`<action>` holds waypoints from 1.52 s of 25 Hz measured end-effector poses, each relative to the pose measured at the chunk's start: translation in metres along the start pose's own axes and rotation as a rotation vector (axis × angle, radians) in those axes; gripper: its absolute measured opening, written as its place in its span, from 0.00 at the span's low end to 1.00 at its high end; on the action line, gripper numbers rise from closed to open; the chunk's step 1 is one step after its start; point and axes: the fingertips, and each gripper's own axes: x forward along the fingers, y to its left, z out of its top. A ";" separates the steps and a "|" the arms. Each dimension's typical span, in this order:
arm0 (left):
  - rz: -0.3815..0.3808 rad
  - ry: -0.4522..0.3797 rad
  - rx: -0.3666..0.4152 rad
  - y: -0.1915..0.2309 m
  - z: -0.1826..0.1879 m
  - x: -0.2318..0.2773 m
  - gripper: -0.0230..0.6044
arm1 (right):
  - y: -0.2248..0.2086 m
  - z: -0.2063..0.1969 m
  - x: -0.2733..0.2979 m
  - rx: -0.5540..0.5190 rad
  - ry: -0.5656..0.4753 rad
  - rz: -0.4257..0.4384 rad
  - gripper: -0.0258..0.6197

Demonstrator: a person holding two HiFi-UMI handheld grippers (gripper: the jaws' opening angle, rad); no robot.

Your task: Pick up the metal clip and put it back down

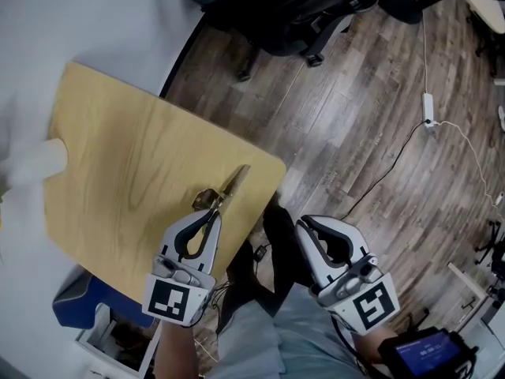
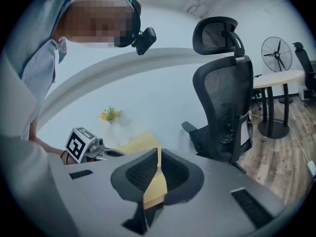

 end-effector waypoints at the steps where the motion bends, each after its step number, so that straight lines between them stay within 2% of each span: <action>1: 0.008 0.000 0.002 0.003 -0.001 0.000 0.08 | 0.001 0.000 0.002 0.002 0.000 0.003 0.12; 5: 0.031 0.004 0.015 0.010 -0.006 0.000 0.10 | 0.004 0.002 0.006 -0.001 0.000 0.010 0.12; 8: 0.028 -0.002 0.009 0.011 -0.007 -0.001 0.25 | 0.008 0.004 0.006 -0.005 -0.006 0.013 0.12; 11: 0.024 -0.010 0.010 0.011 -0.008 -0.001 0.25 | 0.010 0.004 0.006 -0.008 -0.007 0.008 0.12; 16: 0.058 -0.047 0.005 0.010 0.005 -0.019 0.26 | 0.019 0.013 0.002 -0.027 -0.016 0.005 0.12; 22: 0.139 -0.203 0.000 0.008 0.054 -0.065 0.25 | 0.043 0.036 0.001 -0.073 -0.055 0.020 0.12; 28: 0.234 -0.415 0.051 -0.006 0.116 -0.156 0.17 | 0.111 0.071 -0.008 -0.146 -0.158 0.038 0.12; 33: 0.273 -0.514 0.081 -0.025 0.133 -0.236 0.09 | 0.188 0.114 -0.024 -0.288 -0.291 0.015 0.12; 38: 0.370 -0.611 0.116 -0.036 0.140 -0.308 0.07 | 0.255 0.136 -0.048 -0.372 -0.363 -0.008 0.12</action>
